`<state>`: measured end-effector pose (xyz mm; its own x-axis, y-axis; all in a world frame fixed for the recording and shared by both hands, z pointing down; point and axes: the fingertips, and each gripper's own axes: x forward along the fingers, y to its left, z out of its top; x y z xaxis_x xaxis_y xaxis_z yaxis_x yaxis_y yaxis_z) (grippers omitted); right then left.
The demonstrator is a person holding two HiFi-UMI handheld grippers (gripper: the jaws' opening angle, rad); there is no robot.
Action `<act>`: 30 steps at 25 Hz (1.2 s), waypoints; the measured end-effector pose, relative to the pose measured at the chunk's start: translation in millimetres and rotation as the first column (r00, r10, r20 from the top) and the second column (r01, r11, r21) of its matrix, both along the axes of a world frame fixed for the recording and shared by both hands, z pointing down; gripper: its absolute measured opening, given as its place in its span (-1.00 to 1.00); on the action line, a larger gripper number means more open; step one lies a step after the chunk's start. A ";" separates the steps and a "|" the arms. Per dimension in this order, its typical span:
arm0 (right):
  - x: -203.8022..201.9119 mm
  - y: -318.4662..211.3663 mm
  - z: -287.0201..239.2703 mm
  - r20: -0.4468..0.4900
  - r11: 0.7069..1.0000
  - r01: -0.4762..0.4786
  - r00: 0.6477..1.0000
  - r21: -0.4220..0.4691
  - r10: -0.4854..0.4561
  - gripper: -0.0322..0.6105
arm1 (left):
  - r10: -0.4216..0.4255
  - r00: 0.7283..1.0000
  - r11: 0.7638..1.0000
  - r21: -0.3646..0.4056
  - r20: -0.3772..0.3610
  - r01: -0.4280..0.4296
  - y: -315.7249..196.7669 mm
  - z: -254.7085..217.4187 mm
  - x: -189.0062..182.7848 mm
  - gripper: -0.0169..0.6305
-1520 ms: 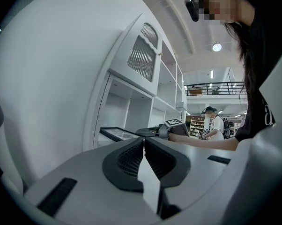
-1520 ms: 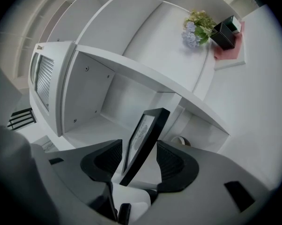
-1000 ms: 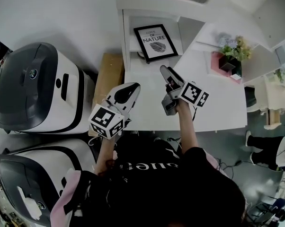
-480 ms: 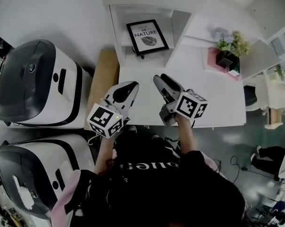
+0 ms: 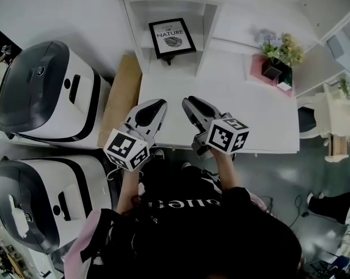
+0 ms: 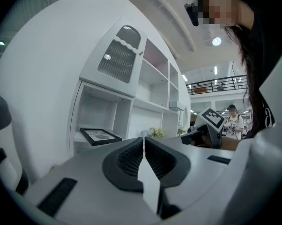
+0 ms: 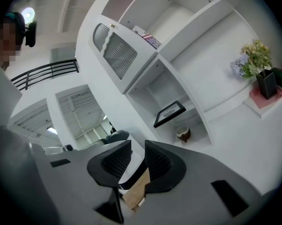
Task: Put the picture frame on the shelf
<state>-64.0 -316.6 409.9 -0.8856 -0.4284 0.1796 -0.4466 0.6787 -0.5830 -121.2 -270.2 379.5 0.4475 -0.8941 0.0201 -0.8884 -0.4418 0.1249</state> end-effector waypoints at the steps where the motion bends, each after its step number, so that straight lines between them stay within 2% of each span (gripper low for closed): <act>1: 3.6 5.3 0.2 -0.005 1.000 0.014 1.000 0.004 -0.014 -0.56 | -0.010 1.000 1.000 0.002 0.000 0.010 3.8 -0.3 4.9 -0.88; 9: 31.5 43.8 8.9 -0.034 0.995 0.095 0.995 0.006 -0.095 -0.63 | -0.079 0.997 0.996 -0.035 -0.014 0.079 37.6 16.4 41.3 -0.88; 15: 46.4 63.3 10.2 -0.025 0.991 0.134 0.991 -0.002 -0.134 -0.65 | -0.097 0.995 0.993 -0.069 -0.003 0.097 61.2 24.4 65.3 -0.88; 23: 30.5 94.3 3.0 -0.001 0.983 0.182 0.983 0.011 -0.182 -0.67 | -0.134 0.991 0.989 -0.065 0.006 0.135 99.6 20.9 53.2 -0.88; 30: 8.4 145.2 -4.2 0.003 0.980 0.197 0.980 0.026 -0.197 -0.68 | -0.124 0.992 0.991 -0.040 0.008 0.125 153.7 11.8 42.0 -0.88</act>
